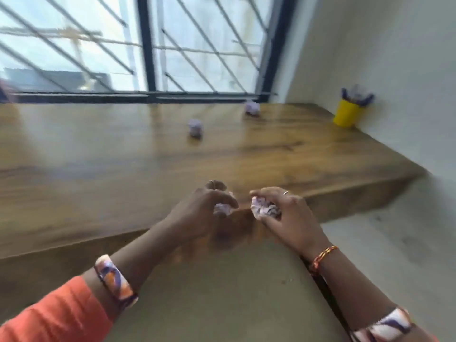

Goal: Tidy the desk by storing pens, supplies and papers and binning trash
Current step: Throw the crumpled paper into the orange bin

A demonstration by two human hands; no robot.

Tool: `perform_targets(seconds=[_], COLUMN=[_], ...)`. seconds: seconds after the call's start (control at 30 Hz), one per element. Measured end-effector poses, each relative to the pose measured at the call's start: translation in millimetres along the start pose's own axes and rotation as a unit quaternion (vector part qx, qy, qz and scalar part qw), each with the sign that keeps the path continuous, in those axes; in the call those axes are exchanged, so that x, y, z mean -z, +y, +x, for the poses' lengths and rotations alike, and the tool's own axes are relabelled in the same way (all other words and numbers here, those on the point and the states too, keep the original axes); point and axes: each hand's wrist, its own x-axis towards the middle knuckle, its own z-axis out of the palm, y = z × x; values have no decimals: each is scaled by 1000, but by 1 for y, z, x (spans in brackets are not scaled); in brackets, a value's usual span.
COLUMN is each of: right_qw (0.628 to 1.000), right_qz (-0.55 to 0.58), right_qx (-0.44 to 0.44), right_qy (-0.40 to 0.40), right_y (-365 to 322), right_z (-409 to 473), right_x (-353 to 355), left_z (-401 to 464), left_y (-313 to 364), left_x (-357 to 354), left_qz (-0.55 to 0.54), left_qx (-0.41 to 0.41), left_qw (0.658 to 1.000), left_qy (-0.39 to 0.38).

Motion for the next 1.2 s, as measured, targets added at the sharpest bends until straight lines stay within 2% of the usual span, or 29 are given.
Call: perform_targets(seconds=[0.1,0.2,0.33,0.5,0.6,0.7,0.77,0.87,1.03,1.13,1.2], right_qw=[991,972,942,908,877,858,854,843,827,835,853], right_qz=[-23,-31,-30,-39,-50,-26,-11,-10,1,11,22], right_qx=[-109,-200,-300,-389,-455,-497,-508,-531,-551,-537,-506], right_qy=[71,117,147,152,143,128,111,89,111,122,129], right_y=[54,106,170,245,283,317,335,349,358,353,344], right_z=[-61,-125,-203,-290,-326,-348,-360,-372,-373,-350,-319], right_x=[50,89,126,141,140,137,133,131,137,141,143], left_z=[25,38,50,52,53,59,64,70,78,89,101], left_y=[69,136,203,271,307,334,344,347,333,326,320], left_x=[-53,-110,-197,-307,-361,-405,-423,-433,-417,-391,-364], left_qz=[-43,-88,-148,-181,-163,-98,-45,-35,20,24,12], left_qx=[-77,-120,-96,-47,-47,-82,-105,-91,-118,-134,-136], left_qw=[994,978,950,898,873,842,839,835,832,836,849], left_qy=[-66,-147,-257,-397,-458,-524,-532,-541,-542,-532,-511])
